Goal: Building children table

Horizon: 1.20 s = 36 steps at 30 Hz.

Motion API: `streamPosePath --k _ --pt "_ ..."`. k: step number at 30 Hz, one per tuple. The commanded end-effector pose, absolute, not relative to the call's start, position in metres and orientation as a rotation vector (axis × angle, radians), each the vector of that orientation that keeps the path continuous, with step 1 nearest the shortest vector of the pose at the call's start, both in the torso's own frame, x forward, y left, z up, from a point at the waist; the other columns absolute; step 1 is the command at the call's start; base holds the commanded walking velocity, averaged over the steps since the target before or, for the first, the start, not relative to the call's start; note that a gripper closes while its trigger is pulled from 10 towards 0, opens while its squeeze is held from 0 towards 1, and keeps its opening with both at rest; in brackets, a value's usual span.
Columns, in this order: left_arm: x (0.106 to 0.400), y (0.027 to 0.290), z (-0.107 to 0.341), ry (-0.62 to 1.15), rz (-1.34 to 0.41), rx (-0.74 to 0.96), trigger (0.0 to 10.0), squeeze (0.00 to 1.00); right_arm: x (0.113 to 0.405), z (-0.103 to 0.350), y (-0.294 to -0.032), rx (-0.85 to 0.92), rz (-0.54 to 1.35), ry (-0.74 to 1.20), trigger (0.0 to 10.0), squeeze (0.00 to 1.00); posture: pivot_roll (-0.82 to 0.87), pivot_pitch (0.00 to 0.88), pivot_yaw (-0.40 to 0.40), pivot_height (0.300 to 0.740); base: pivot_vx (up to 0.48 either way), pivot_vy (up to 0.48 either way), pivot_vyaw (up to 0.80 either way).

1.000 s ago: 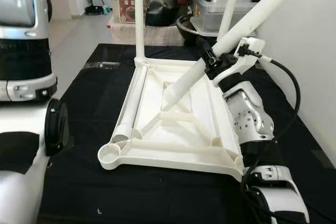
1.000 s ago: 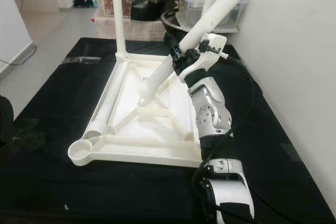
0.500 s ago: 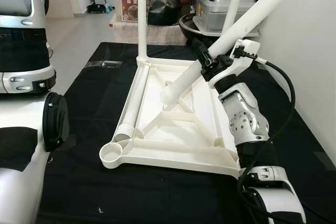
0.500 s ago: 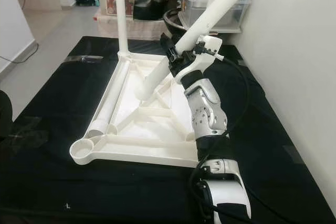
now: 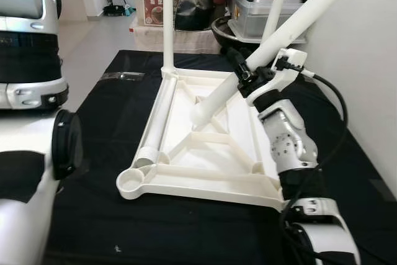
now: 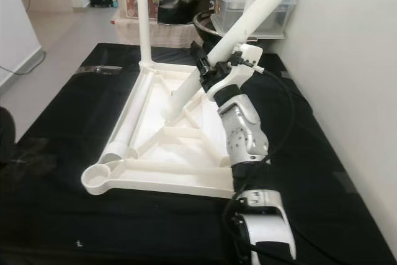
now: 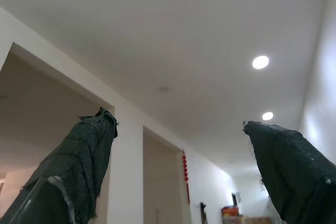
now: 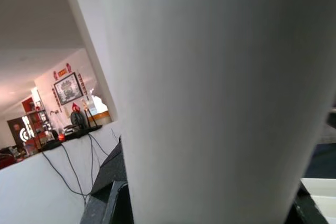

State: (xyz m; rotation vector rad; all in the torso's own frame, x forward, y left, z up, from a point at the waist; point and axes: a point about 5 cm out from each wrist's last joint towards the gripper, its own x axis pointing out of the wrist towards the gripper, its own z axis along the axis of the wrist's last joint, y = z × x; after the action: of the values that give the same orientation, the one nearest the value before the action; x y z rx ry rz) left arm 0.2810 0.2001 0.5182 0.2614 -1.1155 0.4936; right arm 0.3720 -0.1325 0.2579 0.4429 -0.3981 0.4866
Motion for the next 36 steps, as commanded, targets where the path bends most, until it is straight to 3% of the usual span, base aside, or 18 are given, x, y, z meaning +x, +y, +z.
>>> streamPosePath --k 1,5,7,8,10,13,18,23,28,30,32,36 --pt "0.298 0.216 0.494 -0.984 0.507 0.304 10.0 0.0 0.37 0.261 -0.136 0.429 0.47 -0.422 0.0 0.0 0.09 0.0 -0.041 0.74 0.0 0.0 0.0" --pt "0.317 0.224 0.453 -0.83 0.469 0.369 10.0 0.0 0.369 0.261 -0.137 0.425 0.466 -0.425 0.0 0.0 0.08 0.0 -0.036 0.74 0.0 0.0 0.0" --pt "0.331 0.229 0.38 -0.624 0.328 0.405 10.0 0.0 0.367 0.266 -0.142 0.403 0.444 -0.456 0.0 0.0 0.08 0.0 -0.035 0.74 0.0 0.0 0.0" --pt "0.331 0.229 0.38 -0.624 0.328 0.405 10.0 0.0 0.367 0.266 -0.142 0.403 0.444 -0.456 0.0 0.0 0.08 0.0 -0.035 0.74 0.0 0.0 0.0" --pt "0.329 0.227 0.336 -0.523 0.221 0.378 10.0 0.0 0.366 0.271 -0.145 0.38 0.424 -0.486 0.0 0.0 0.08 0.0 -0.036 0.74 0.0 0.0 0.0" --pt "0.327 0.226 0.327 -0.505 0.206 0.366 10.0 0.0 0.365 0.273 -0.146 0.369 0.418 -0.495 0.0 0.0 0.08 0.0 -0.036 0.74 0.0 0.0 0.0" --pt "0.31 0.225 0.272 -0.383 0.179 0.324 10.0 0.0 0.36 0.282 -0.145 0.322 0.418 -0.537 0.0 0.0 0.09 0.0 -0.039 0.74 0.0 0.0 0.0" --pt "0.305 0.225 0.256 -0.339 0.178 0.322 10.0 0.0 0.358 0.284 -0.144 0.307 0.427 -0.548 0.0 0.0 0.09 0.0 -0.039 0.74 0.0 0.0 0.0" --pt "0.286 0.217 0.206 -0.194 0.101 0.329 10.0 0.0 0.355 0.294 -0.157 0.235 0.432 -0.572 0.0 0.0 0.07 0.0 -0.02 0.74 0.0 0.0 0.0" --pt "0.286 0.217 0.206 -0.194 0.101 0.329 10.0 0.0 0.355 0.294 -0.157 0.235 0.432 -0.572 0.0 0.0 0.07 0.0 -0.02 0.74 0.0 0.0 0.0" --pt "0.272 0.201 0.168 -0.085 -0.006 0.319 10.0 0.0 0.353 0.301 -0.167 0.205 0.525 -0.558 0.0 0.0 0.06 0.0 -0.022 0.74 0.0 0.0 0.0" --pt "0.259 0.185 0.146 -0.021 -0.103 0.327 10.0 0.0 0.348 0.307 -0.165 0.151 0.685 -0.54 0.0 0.0 0.06 0.0 -0.025 0.74 0.0 0.0 0.0"
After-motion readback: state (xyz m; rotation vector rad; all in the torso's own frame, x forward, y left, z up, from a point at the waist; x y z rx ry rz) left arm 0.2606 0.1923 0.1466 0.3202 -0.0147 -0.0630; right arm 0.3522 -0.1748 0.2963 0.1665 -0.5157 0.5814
